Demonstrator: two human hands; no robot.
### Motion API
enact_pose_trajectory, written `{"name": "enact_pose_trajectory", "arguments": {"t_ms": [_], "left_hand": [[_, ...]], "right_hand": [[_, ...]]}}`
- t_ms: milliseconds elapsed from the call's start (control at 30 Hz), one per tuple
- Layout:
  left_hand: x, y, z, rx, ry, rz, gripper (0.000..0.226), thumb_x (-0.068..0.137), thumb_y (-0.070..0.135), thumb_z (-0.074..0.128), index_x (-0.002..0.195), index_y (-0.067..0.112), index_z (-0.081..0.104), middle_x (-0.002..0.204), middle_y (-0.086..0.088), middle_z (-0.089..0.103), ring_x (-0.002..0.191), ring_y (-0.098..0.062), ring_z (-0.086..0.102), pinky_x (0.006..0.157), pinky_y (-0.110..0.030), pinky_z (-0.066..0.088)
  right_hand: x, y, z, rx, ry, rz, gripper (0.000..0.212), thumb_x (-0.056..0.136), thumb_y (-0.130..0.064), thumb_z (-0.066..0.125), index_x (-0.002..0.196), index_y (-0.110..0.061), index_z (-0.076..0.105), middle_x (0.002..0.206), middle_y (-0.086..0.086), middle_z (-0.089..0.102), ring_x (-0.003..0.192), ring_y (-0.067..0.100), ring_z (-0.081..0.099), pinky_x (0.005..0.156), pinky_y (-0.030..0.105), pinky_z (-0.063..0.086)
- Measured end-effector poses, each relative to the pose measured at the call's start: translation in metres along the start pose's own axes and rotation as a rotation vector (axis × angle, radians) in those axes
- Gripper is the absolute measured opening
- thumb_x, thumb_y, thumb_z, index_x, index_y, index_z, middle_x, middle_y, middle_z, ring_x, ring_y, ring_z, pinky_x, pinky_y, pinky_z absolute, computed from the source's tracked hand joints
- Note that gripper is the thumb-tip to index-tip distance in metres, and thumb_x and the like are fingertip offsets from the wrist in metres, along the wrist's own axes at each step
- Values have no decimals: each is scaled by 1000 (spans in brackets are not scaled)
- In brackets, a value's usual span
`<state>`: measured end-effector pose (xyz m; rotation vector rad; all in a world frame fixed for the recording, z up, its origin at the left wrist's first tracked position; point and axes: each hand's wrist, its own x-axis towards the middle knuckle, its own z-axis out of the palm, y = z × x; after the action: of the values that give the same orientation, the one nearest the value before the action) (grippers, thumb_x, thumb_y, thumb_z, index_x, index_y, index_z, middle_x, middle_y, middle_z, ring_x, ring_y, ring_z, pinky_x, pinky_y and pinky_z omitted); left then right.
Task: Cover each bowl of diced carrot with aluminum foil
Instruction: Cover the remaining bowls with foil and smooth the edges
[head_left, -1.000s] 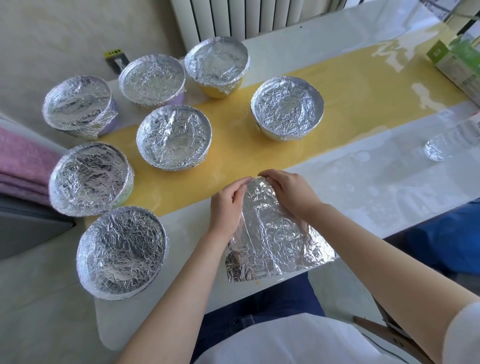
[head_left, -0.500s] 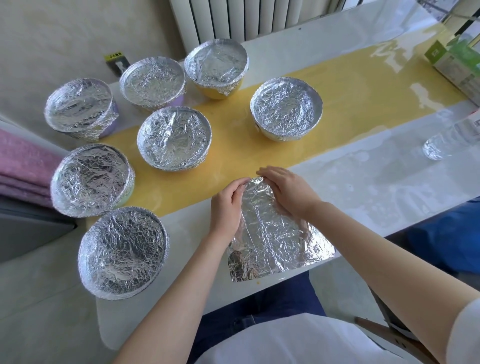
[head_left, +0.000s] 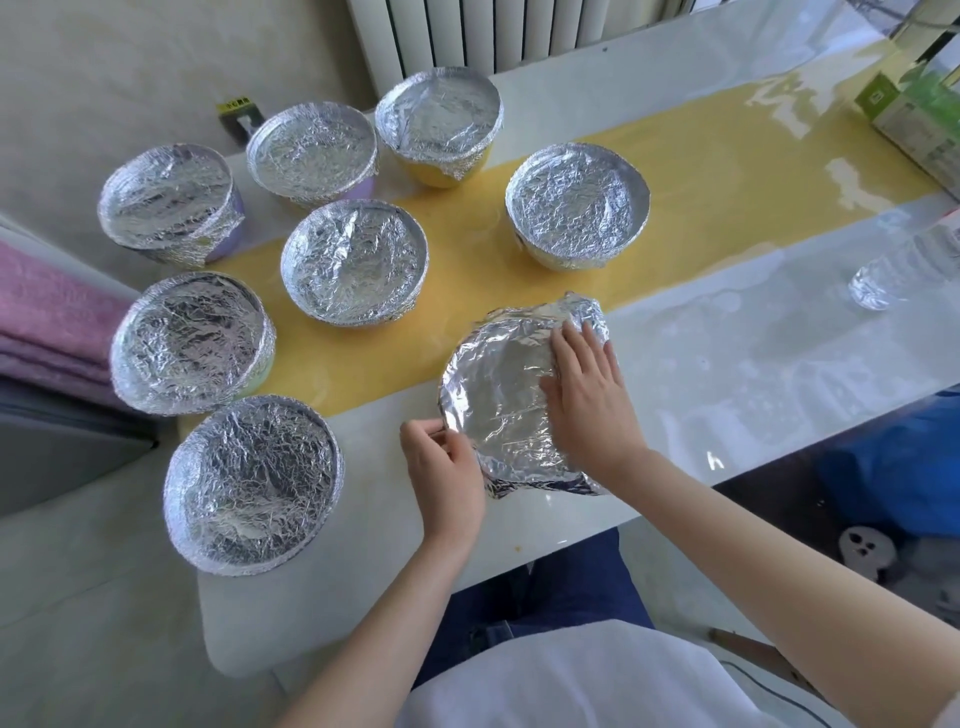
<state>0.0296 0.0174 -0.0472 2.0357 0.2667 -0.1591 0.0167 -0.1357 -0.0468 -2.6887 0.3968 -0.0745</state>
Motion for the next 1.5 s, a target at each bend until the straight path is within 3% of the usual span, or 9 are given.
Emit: {"name": "enact_pose_trajectory", "arguments": {"t_ms": [167, 300, 400, 733, 867, 967, 1200, 1333, 1500], "left_hand": [[-1, 2, -6, -45, -33, 48, 11, 93, 10, 44, 96, 20, 42, 111, -6, 46, 99, -23, 51, 80, -33, 45], [21, 21, 4, 0, -134, 316, 35, 99, 9, 36, 134, 8, 39, 137, 2, 37, 130, -9, 33, 101, -7, 27], [35, 17, 15, 33, -202, 380, 39, 100, 12, 32, 138, 7, 37, 146, -8, 35, 135, -20, 34, 111, -32, 30], [40, 8, 21, -169, -70, 186, 35, 100, 17, 30, 126, 17, 53, 124, -9, 60, 105, -37, 57, 89, -46, 48], [37, 12, 23, -260, -65, 26, 32, 102, 17, 31, 122, 24, 53, 83, -1, 61, 52, -14, 42, 55, -32, 37], [36, 12, 23, -274, -75, 14, 31, 102, 17, 31, 124, 23, 52, 71, 15, 51, 53, -3, 40, 58, -26, 38], [39, 9, 22, -280, -122, 15, 30, 101, 22, 32, 124, 32, 49, 63, 2, 49, 52, -9, 39, 55, -31, 36], [42, 1, 18, -184, -186, 17, 38, 94, 45, 35, 130, 41, 46, 127, -25, 50, 117, -44, 47, 98, -60, 39], [51, 15, 12, 48, -199, 374, 38, 100, 13, 33, 135, 8, 46, 145, 0, 36, 139, -14, 25, 113, -38, 27]], "right_hand": [[-7, 8, 2, 178, 24, 82, 51, 100, -18, 35, 147, -3, 21, 155, 10, 18, 145, 22, 9, 119, 37, 6], [-7, 9, -1, 351, 53, 137, 49, 101, -22, 32, 147, -5, 23, 155, 6, 20, 144, 16, 14, 114, 19, 7], [-8, 9, -1, 437, 78, 183, 48, 102, -25, 31, 147, -9, 25, 154, 1, 23, 142, 12, 18, 112, 17, 11], [-6, 9, 3, 649, 108, 328, 44, 101, -20, 36, 143, -11, 33, 146, 2, 39, 134, 12, 34, 98, 5, 18], [-8, 7, 4, 670, 94, 336, 43, 102, -22, 34, 144, -12, 31, 146, 1, 38, 133, 12, 34, 98, 7, 19], [-9, 7, 4, 649, 90, 333, 43, 102, -23, 32, 144, -11, 31, 146, 3, 38, 133, 13, 34, 96, 6, 18], [-8, 6, 4, 617, 91, 321, 43, 102, -23, 31, 143, -10, 31, 146, 4, 39, 133, 15, 35, 97, 7, 18], [-6, 12, 3, 464, -2, 267, 50, 102, -28, 27, 147, -7, 22, 153, 6, 26, 141, 16, 22, 111, 17, 12], [13, 21, -4, 227, 45, -13, 49, 101, -29, 25, 144, -7, 32, 151, 10, 31, 143, 23, 20, 118, 33, 9]]}}
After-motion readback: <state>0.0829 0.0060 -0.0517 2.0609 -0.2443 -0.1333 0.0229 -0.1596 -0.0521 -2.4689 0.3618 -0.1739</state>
